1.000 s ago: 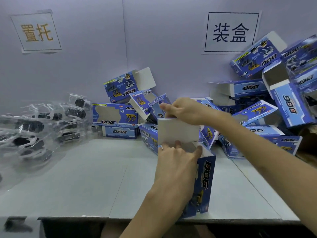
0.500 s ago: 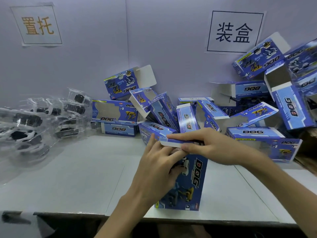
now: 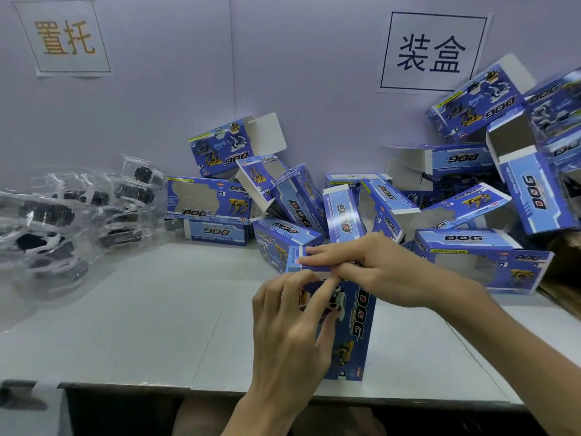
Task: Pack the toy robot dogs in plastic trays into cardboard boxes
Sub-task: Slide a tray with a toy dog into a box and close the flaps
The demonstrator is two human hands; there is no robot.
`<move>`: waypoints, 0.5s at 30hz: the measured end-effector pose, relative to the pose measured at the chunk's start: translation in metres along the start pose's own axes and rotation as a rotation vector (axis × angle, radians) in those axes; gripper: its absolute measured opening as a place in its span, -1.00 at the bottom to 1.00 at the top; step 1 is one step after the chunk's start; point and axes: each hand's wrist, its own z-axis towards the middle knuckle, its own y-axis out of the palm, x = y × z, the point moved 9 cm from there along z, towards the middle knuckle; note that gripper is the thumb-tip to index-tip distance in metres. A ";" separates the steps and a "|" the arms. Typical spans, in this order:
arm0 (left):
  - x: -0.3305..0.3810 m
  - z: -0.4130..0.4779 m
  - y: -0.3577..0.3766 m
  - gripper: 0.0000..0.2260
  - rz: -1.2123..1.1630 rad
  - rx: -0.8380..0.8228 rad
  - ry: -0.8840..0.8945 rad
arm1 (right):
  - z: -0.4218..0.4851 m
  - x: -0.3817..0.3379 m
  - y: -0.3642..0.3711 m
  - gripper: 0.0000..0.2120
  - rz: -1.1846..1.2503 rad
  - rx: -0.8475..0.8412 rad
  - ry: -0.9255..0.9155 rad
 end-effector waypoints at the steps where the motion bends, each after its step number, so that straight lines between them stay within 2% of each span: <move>1: -0.001 -0.001 0.001 -0.64 -0.026 -0.006 0.002 | 0.000 0.000 0.002 -0.56 -0.004 -0.015 0.014; 9: -0.003 -0.002 -0.001 -0.72 -0.061 0.006 0.029 | -0.010 -0.004 0.016 -0.51 -0.257 -0.074 0.014; 13: 0.001 0.000 0.004 -0.64 -0.039 -0.031 0.028 | -0.011 -0.007 0.011 -0.55 -0.078 -0.096 0.015; 15: 0.003 0.003 0.007 -0.59 -0.005 -0.059 0.023 | -0.010 -0.005 -0.007 -0.60 0.014 -0.008 0.018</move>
